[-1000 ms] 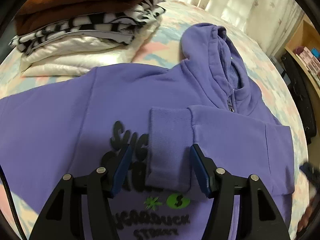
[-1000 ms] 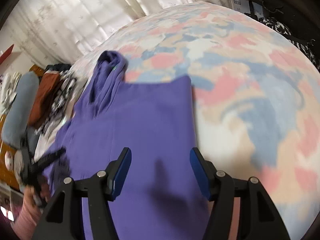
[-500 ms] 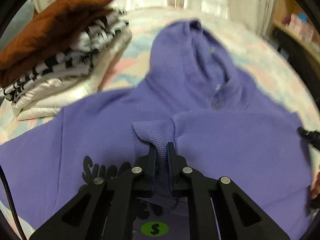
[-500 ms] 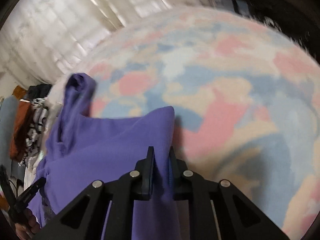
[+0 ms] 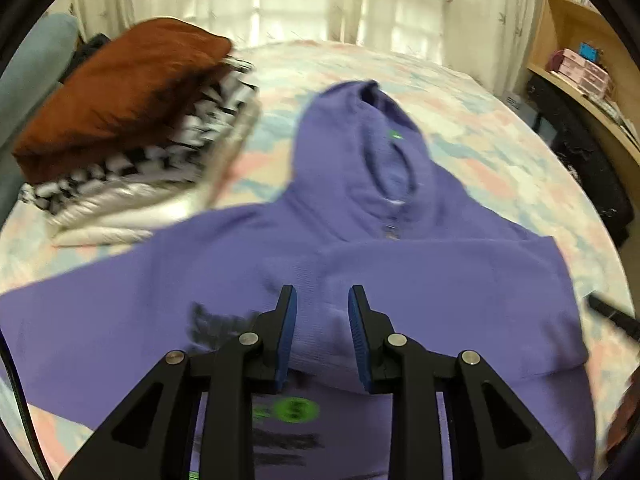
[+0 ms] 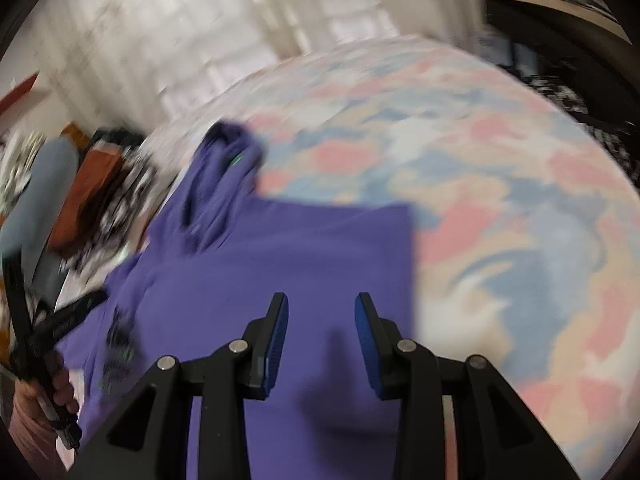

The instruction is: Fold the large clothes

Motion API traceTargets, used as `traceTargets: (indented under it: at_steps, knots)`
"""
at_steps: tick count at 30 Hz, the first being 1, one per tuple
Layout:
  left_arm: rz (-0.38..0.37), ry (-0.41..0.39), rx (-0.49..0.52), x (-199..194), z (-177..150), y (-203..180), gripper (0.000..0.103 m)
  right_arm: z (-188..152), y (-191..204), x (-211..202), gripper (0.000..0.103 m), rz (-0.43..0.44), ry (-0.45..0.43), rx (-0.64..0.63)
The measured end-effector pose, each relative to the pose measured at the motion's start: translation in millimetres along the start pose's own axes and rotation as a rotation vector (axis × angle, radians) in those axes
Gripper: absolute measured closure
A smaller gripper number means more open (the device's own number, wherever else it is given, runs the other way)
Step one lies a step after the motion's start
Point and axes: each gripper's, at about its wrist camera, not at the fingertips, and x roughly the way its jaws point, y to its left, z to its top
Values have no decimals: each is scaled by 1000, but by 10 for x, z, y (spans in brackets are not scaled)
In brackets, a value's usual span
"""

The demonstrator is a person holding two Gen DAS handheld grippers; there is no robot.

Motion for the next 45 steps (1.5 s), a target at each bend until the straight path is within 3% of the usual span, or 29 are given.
traceTargets:
  at_steps: [3,7,10,13,15,16,17,19,27,33,36,45]
  knots:
    - [5,24,19,194,-76,-241,78,-190,358,285,68,62,75,-44]
    - [110,107,5,581,-232,-275,81,-426,568,634,68,46,167,-73]
    - [51,87,-8,575,-289,-155,85,-483,341,553,72,22,135,-67]
    - [10,82,18,492,-315,-114,85,-496,-91,337,73,-64,101,-23]
    - [-3,84,26,425,-340,-109,85,-517,-362,189,77,-54,99,23]
    - [-5,82,27,373,-361,-124,82,-524,-420,133,77,-39,101,45]
    - [12,83,25,322,-377,-134,64,-526,-448,65,77,-45,97,58]
    - [49,77,14,205,-420,-143,37,-511,-426,-40,73,-98,77,54]
    - [14,34,-4,-462,-673,-91,36,-699,-158,-386,68,-89,41,69]
    - [43,-13,28,-962,-943,-109,33,-966,51,-667,67,-54,32,87]
    - [60,-35,43,-1186,-1112,-121,27,-1114,155,-766,63,-49,31,83]
    - [70,-43,16,-1576,-1540,-53,26,-1545,387,-952,61,-17,49,74]
